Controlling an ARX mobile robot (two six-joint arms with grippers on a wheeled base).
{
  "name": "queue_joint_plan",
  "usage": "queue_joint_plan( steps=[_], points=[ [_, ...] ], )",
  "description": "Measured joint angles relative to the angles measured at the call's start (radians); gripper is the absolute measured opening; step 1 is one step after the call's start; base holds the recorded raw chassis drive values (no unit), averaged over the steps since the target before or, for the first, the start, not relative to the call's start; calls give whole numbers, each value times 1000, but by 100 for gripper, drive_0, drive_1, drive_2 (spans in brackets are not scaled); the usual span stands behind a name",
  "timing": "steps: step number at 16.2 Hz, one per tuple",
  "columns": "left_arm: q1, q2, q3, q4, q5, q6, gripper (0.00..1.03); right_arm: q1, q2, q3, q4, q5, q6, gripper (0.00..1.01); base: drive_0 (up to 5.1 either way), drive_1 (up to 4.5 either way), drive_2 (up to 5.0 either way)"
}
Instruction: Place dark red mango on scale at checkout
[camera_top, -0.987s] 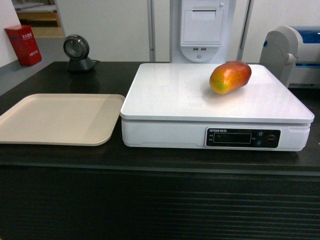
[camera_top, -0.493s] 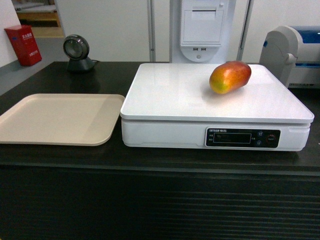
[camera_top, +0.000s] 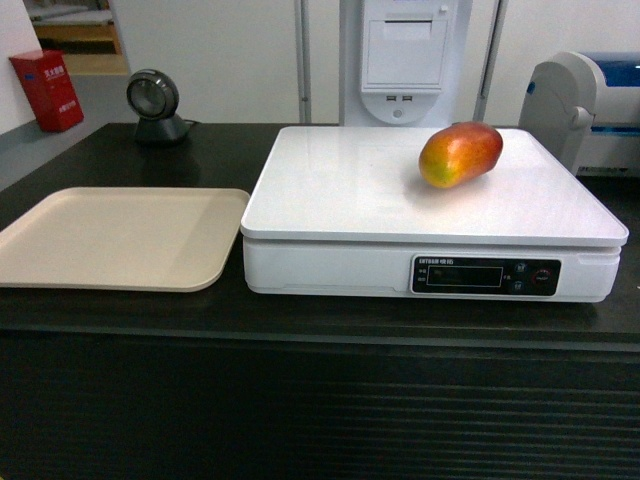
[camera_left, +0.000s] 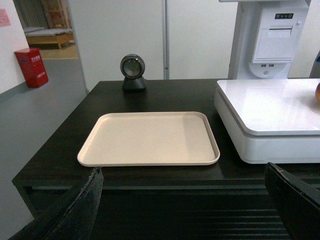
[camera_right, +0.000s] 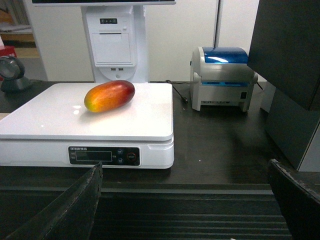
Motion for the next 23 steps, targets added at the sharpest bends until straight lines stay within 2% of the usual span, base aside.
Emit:
queue_joint_plan(
  steps=[23],
  points=[
    [0,0,0,0,0,0,98,0,0,0,-1,0,0,98,0,0,0]
  ],
)
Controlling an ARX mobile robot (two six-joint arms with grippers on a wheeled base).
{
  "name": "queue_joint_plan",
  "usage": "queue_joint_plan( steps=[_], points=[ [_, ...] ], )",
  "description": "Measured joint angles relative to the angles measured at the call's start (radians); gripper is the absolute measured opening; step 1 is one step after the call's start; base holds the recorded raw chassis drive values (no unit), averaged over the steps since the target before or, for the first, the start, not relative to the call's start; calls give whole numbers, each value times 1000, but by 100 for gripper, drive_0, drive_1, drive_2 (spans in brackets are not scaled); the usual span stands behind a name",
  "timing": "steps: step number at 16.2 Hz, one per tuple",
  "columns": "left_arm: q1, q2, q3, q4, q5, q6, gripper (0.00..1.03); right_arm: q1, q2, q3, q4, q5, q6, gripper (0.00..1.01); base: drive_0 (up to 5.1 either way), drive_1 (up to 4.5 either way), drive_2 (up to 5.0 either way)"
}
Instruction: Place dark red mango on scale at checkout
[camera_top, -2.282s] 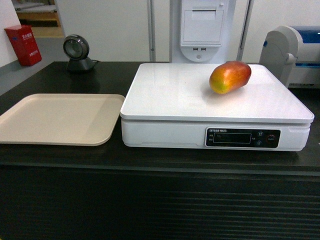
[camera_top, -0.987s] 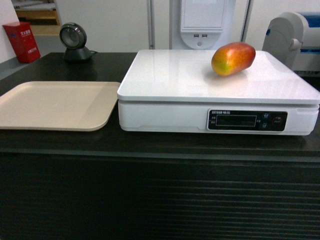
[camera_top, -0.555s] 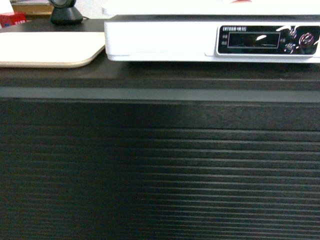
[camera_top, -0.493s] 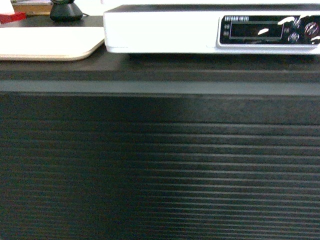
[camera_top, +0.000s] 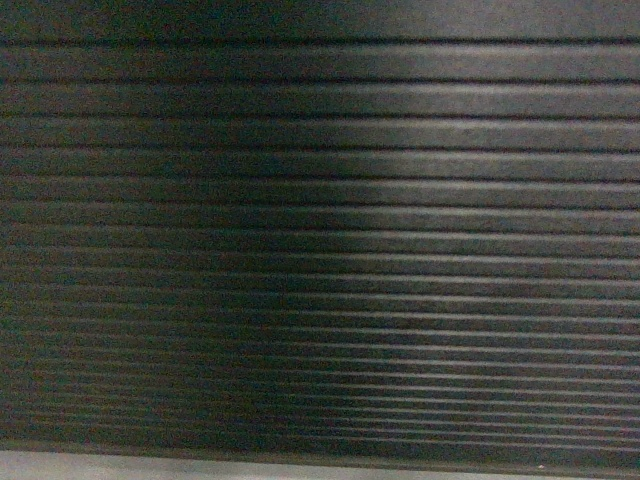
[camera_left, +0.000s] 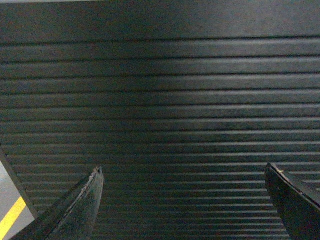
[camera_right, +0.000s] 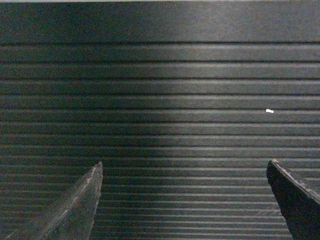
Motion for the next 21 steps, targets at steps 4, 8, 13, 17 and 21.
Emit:
queue_joint_plan(
  steps=[4,8,13,17,21],
  points=[
    [0,0,0,0,-2,0,98,0,0,0,1,-1,0,98,0,0,0],
    [0,0,0,-3,0,0,98,0,0,0,-1,2,0,98,0,0,0],
    [0,0,0,-1,0,0,98,0,0,0,0,1,0,98,0,0,0],
    [0,0,0,-1,0,0,98,0,0,0,0,1,0,98,0,0,0],
    [0,0,0,-1,0,0,98,0,0,0,0,1,0,98,0,0,0]
  ],
)
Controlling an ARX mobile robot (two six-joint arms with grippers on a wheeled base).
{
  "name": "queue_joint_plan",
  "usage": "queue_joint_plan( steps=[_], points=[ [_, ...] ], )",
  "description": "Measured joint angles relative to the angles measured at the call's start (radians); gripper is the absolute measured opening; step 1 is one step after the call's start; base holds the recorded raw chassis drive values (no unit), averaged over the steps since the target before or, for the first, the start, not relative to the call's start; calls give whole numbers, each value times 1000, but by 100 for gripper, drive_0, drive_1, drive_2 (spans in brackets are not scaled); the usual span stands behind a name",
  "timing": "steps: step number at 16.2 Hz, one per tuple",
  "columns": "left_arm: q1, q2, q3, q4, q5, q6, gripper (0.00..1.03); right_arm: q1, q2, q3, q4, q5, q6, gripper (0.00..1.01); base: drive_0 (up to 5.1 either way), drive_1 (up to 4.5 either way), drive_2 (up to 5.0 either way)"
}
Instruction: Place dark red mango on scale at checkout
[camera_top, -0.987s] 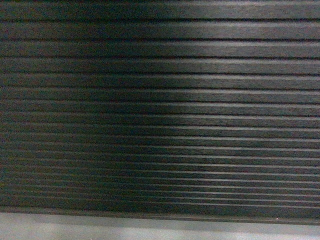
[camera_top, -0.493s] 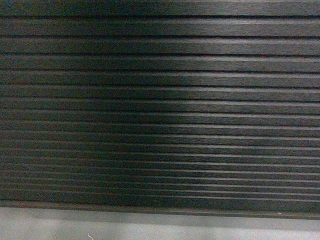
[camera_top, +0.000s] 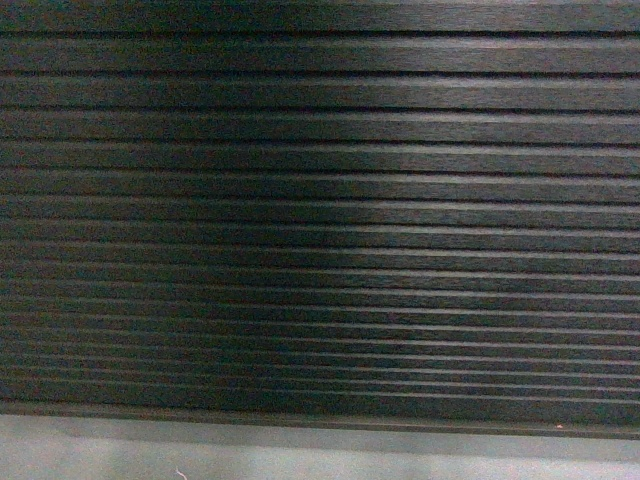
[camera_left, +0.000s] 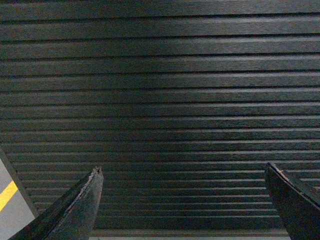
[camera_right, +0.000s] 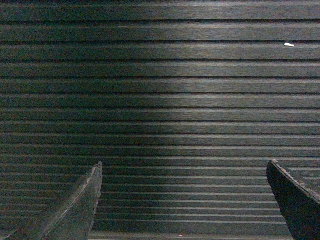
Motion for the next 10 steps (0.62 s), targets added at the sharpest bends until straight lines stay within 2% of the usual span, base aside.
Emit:
queue_joint_plan(
  steps=[10],
  points=[
    [0,0,0,0,0,0,98,0,0,0,0,0,0,98,0,0,0]
  ],
)
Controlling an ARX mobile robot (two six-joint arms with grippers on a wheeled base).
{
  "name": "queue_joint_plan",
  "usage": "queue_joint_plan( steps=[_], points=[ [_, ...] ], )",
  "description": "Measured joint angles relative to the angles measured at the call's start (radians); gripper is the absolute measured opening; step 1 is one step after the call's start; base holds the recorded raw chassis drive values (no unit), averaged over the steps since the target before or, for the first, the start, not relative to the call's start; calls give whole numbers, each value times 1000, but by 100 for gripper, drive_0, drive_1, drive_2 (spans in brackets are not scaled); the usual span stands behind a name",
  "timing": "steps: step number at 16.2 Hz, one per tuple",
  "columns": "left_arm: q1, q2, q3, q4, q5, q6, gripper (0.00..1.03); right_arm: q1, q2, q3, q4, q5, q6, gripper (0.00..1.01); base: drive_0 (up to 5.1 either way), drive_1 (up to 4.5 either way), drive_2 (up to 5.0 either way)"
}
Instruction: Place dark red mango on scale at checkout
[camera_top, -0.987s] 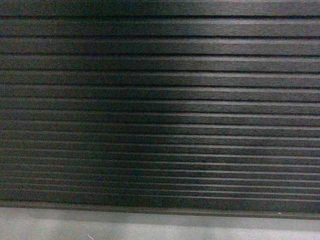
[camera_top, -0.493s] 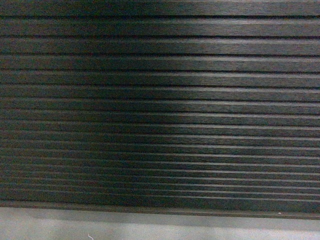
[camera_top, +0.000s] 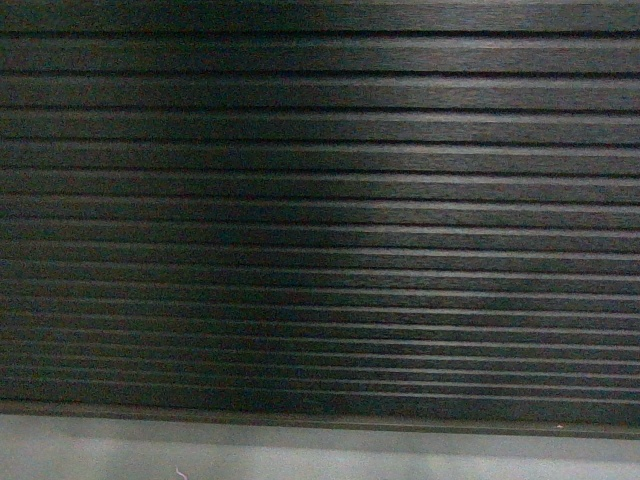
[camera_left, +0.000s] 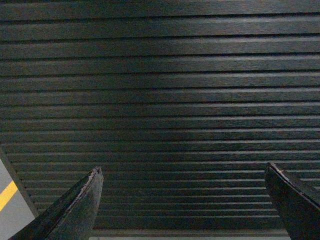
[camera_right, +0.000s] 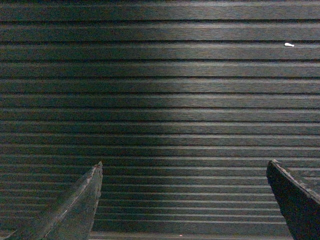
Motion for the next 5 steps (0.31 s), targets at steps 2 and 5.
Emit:
queue_joint_plan(
  steps=[2,5],
  points=[
    [0,0,0,0,0,0,98,0,0,0,0,0,0,98,0,0,0],
    [0,0,0,0,0,0,98,0,0,0,0,0,0,98,0,0,0]
  ],
)
